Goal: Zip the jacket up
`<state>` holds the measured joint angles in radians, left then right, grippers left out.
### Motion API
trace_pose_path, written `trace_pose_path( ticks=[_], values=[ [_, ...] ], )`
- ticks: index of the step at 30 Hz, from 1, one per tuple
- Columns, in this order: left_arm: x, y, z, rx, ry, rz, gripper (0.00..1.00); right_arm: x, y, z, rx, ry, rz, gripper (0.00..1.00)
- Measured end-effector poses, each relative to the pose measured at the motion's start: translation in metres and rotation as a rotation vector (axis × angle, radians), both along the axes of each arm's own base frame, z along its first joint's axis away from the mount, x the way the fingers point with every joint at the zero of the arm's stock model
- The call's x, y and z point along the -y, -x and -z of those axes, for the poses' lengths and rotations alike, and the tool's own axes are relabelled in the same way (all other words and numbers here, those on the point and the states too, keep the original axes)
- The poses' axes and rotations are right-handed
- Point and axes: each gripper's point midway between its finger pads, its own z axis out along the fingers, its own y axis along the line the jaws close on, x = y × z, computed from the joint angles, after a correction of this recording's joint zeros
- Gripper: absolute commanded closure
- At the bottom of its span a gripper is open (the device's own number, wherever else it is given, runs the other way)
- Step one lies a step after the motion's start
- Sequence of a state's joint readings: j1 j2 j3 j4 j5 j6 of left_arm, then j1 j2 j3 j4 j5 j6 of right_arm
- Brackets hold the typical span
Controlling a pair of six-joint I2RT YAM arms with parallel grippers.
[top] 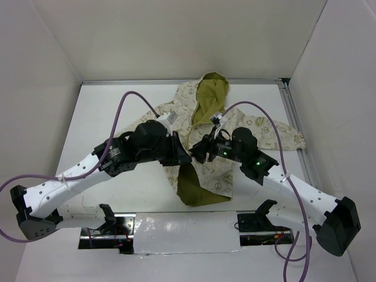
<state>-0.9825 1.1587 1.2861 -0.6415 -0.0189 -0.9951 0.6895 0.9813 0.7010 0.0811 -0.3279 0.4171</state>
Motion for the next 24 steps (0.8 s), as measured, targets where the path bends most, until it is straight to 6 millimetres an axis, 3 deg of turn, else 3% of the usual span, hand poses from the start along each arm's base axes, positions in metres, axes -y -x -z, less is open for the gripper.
trace_pose_path(
  ticks=[4,15,24],
  values=[
    [0.001,-0.011,-0.009,0.002,-0.006,-0.026,1.0,-0.014,0.014,-0.001,0.065,-0.001,-0.157,0.41],
    [-0.019,-0.035,-0.008,-0.004,0.006,-0.107,1.0,-0.02,0.03,-0.002,0.142,0.002,-0.3,0.42],
    [-0.016,-0.039,-0.006,-0.011,0.068,-0.053,1.0,-0.031,0.025,-0.007,0.128,-0.062,-0.308,0.43]
  ],
)
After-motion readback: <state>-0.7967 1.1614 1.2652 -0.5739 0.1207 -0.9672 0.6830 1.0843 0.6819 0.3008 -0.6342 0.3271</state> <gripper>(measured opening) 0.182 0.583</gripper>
